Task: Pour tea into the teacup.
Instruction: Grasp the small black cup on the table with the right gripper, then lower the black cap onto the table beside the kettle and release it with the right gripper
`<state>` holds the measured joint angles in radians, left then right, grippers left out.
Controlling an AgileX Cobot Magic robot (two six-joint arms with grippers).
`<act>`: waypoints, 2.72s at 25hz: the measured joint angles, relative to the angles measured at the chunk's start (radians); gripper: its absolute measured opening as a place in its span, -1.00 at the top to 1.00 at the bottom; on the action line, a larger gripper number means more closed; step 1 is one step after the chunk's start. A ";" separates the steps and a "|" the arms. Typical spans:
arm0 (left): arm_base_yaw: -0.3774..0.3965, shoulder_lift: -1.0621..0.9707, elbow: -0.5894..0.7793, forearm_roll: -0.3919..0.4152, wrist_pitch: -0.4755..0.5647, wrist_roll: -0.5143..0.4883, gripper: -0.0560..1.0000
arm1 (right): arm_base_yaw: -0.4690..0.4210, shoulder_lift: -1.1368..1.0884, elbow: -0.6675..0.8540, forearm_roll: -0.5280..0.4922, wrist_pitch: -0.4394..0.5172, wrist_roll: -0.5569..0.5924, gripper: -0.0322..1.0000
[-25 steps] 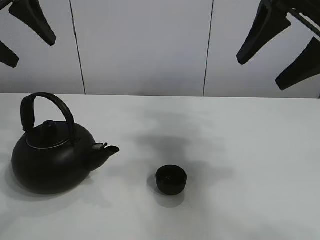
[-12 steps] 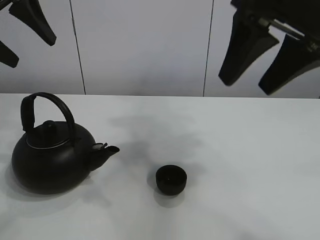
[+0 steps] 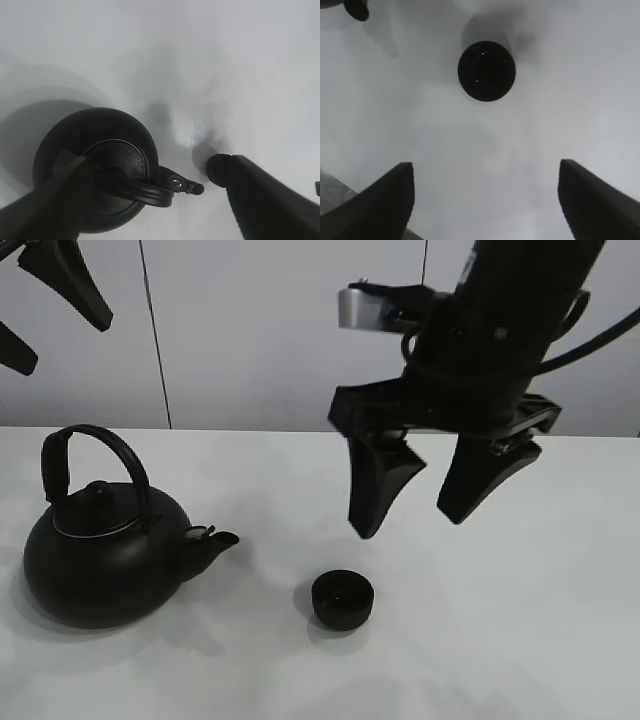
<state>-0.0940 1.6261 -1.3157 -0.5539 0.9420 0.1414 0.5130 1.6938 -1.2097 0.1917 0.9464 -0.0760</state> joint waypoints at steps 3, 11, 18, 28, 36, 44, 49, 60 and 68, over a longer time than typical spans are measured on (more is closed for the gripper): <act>0.000 0.000 0.000 0.000 0.000 0.000 -0.13 | 0.036 0.055 -0.019 -0.031 -0.007 0.025 -0.17; 0.000 0.000 0.000 0.000 0.000 0.000 -0.13 | 0.095 0.193 -0.123 -0.132 -0.029 0.117 -0.20; 0.000 0.000 0.000 0.000 0.000 0.000 -0.13 | 0.131 0.313 -0.181 -0.180 -0.030 0.162 -0.20; 0.000 0.000 0.000 0.000 -0.001 0.000 -0.13 | 0.131 0.401 -0.182 -0.192 -0.074 0.181 -0.20; 0.000 0.000 0.000 0.000 -0.001 0.000 -0.13 | 0.131 0.416 -0.183 -0.192 -0.128 0.190 0.00; 0.000 0.000 0.000 0.000 -0.001 0.000 -0.13 | 0.131 0.416 -0.183 -0.192 -0.133 0.210 0.17; 0.000 0.000 0.000 0.000 -0.001 0.000 -0.13 | 0.131 0.415 -0.221 -0.192 -0.094 0.221 0.17; 0.000 0.000 0.000 0.000 -0.001 0.000 -0.13 | 0.131 0.401 -0.405 -0.192 -0.002 0.279 0.17; 0.000 0.000 0.000 0.000 -0.001 0.000 -0.13 | 0.131 0.448 -0.415 -0.174 -0.037 0.336 0.17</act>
<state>-0.0940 1.6261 -1.3157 -0.5539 0.9411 0.1414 0.6443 2.1423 -1.6244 0.0180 0.9097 0.2602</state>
